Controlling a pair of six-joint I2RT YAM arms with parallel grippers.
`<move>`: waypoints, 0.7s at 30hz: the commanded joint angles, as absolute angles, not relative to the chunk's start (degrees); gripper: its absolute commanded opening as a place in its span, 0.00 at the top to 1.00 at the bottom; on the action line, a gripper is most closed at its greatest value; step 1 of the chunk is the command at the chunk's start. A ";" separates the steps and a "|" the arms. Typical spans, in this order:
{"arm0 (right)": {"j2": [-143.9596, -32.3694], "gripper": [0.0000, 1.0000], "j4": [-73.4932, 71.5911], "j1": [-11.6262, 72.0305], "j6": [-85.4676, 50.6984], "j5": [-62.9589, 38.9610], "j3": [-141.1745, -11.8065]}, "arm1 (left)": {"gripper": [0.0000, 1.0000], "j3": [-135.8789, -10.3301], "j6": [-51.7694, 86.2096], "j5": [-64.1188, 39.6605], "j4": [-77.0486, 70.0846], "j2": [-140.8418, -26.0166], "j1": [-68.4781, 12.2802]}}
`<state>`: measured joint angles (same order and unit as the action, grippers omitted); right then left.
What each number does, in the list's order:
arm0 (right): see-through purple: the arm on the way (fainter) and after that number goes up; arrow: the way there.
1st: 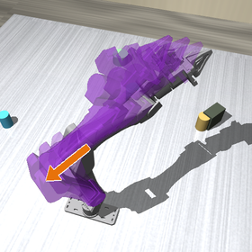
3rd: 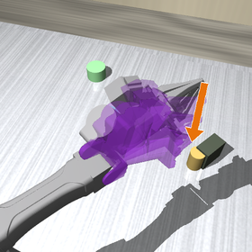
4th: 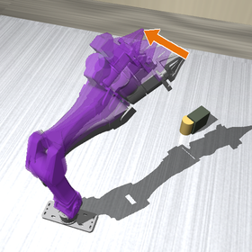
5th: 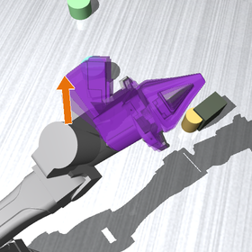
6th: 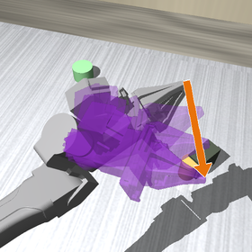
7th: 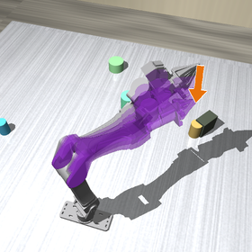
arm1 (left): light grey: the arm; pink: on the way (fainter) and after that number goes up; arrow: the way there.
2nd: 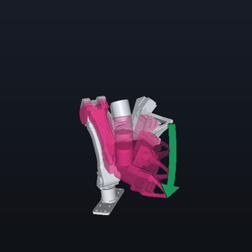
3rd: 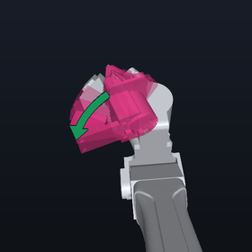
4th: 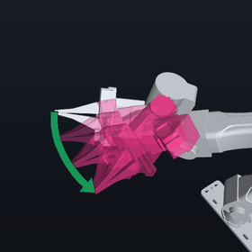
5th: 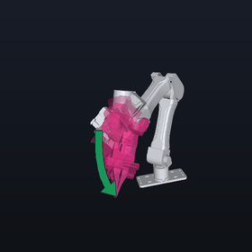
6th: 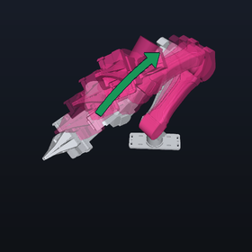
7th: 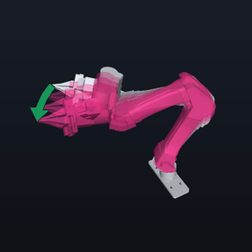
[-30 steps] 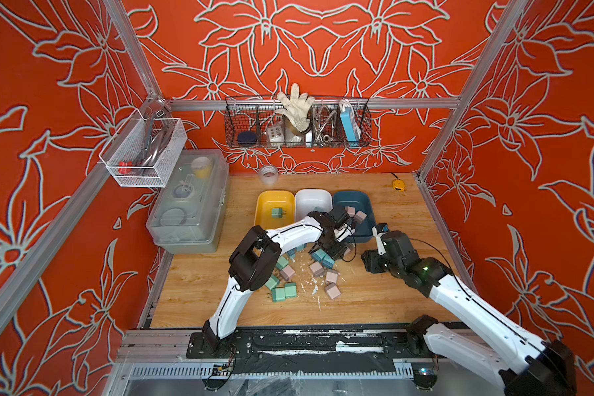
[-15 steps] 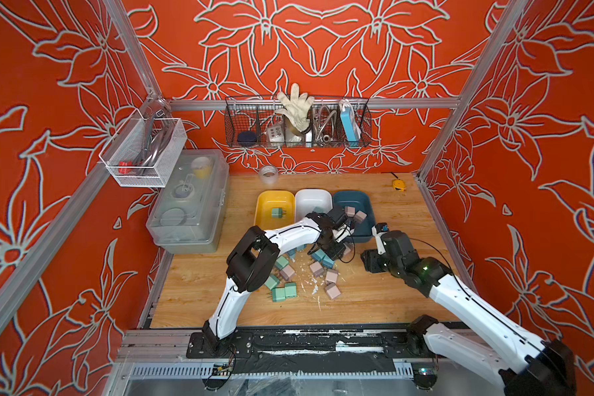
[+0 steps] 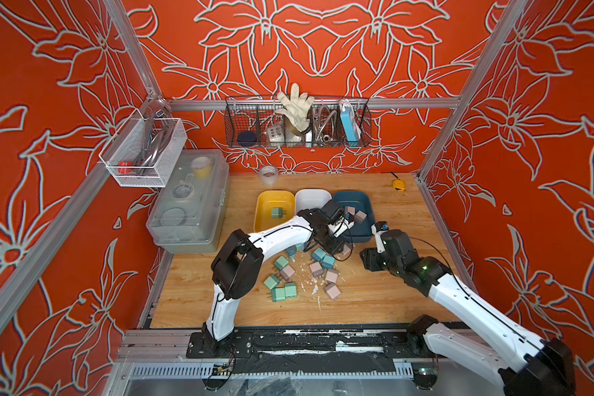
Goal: Place the plugs by color into the storage box
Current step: Pick up the plug from the center of the board, then place the plug in the storage box.
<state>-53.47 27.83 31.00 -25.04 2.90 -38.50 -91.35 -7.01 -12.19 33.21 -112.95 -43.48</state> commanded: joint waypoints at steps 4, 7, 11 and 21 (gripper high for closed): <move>-54.90 0.35 26.17 30.75 -25.29 3.22 -40.68 | 0.53 -91.60 -7.03 -13.79 31.52 -108.53 -40.42; -56.29 0.35 25.67 30.73 -24.90 2.92 -41.47 | 0.53 -91.60 -6.79 -13.79 31.08 -108.00 -38.05; -58.23 0.35 25.23 30.71 -24.38 2.70 -42.58 | 0.53 -92.44 -6.58 -13.95 30.94 -108.41 -33.87; -66.95 0.35 24.51 30.74 -19.96 -0.81 -47.86 | 0.53 -104.00 -6.30 -8.35 29.87 -118.49 -25.62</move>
